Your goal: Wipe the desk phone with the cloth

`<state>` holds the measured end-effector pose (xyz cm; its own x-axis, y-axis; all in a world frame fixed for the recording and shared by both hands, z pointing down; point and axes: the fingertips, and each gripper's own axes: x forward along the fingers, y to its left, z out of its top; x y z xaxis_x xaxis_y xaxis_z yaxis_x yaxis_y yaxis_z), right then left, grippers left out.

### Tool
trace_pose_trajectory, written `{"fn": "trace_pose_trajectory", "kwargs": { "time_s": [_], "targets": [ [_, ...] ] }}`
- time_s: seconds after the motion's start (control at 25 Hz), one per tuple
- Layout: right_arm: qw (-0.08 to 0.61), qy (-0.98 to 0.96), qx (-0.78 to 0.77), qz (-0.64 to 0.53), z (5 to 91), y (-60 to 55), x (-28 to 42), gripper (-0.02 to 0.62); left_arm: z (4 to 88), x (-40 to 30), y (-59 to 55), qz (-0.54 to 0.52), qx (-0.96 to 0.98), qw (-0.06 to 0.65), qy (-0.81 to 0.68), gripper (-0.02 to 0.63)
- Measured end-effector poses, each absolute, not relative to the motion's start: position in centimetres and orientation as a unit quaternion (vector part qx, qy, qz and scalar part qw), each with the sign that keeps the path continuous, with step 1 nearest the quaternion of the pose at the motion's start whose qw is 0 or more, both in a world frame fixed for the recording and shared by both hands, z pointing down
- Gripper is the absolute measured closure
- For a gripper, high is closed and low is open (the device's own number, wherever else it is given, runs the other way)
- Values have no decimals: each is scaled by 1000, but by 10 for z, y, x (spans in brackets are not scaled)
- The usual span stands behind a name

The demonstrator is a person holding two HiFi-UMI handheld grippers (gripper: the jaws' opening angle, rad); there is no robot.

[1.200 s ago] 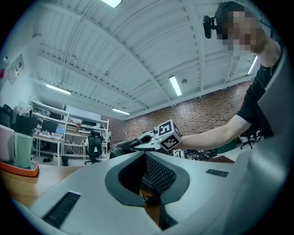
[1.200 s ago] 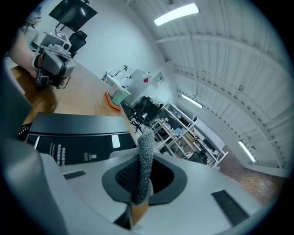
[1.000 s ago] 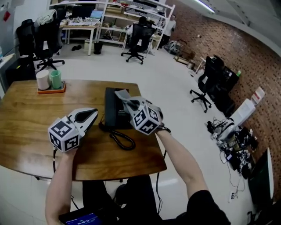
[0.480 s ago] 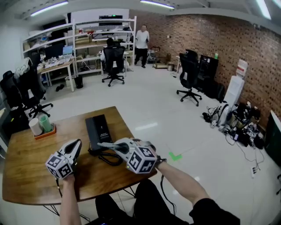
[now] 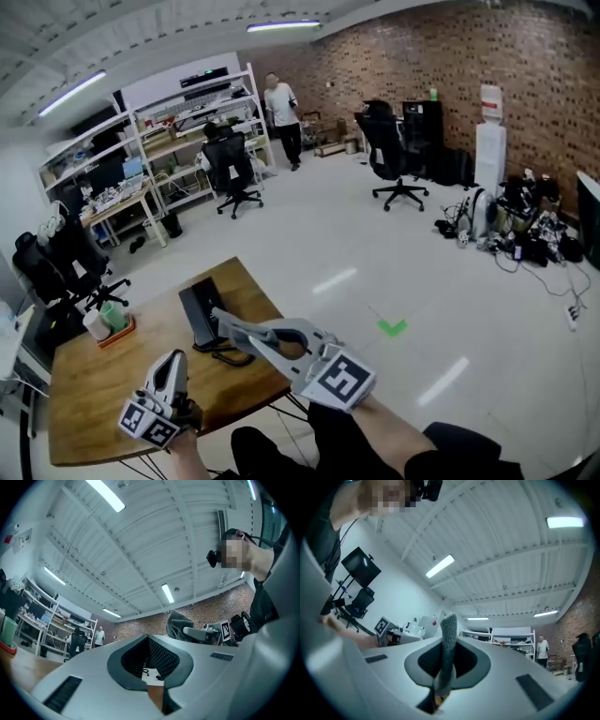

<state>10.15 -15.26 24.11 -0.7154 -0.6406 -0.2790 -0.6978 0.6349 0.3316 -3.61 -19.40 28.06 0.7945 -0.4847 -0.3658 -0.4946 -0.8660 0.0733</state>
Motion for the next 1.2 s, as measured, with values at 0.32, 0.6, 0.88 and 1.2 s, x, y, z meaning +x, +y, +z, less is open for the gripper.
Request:
{"fn": "trace_pose_trajectory", "kwargs": {
  "time_s": [0.32,0.6,0.88,1.2],
  "targets": [
    [151,902,-347,210,211,-67,100,571,233,13,-71,201,-952,43,228,614],
    [193,901,-357,156,221,-14,126,571,225,45,-3,197,-951,42,233,614],
    [188,901,-362,146,226,32,151,572,235,69,43,194,-950,43,240,614],
    [189,904,-351,154,211,35,152,572,229,85,46,151,-954,72,248,614]
  ]
}}
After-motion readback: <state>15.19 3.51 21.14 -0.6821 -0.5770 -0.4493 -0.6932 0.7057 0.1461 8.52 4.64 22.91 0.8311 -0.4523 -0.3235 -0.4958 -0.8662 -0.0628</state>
